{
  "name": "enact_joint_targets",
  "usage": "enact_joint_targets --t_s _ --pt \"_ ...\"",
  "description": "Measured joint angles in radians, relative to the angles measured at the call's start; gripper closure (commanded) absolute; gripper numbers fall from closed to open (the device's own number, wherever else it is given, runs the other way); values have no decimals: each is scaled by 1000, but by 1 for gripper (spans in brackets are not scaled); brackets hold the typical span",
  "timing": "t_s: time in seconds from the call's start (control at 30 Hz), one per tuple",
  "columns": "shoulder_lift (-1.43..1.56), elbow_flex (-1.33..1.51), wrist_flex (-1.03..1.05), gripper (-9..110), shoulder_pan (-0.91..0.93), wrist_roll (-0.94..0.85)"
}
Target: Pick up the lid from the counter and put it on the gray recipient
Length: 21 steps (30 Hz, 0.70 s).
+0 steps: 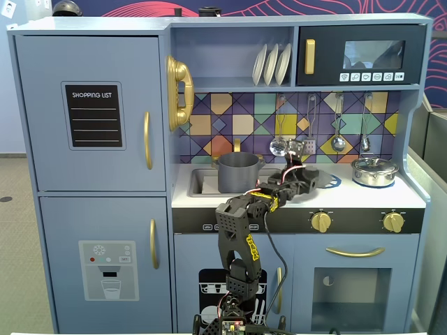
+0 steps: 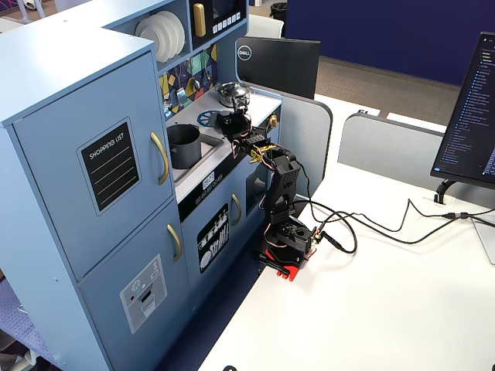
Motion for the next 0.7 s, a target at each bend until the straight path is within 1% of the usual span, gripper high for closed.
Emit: enact_joint_targets --t_s 0.17,0.27,0.47,0.7 --pt "71 -97 156 102 -78 8" --pt "150 -141 282 102 -161 15" --pt "264 -169 422 102 -331 15" --pt "299 -146 449 102 -443 15"
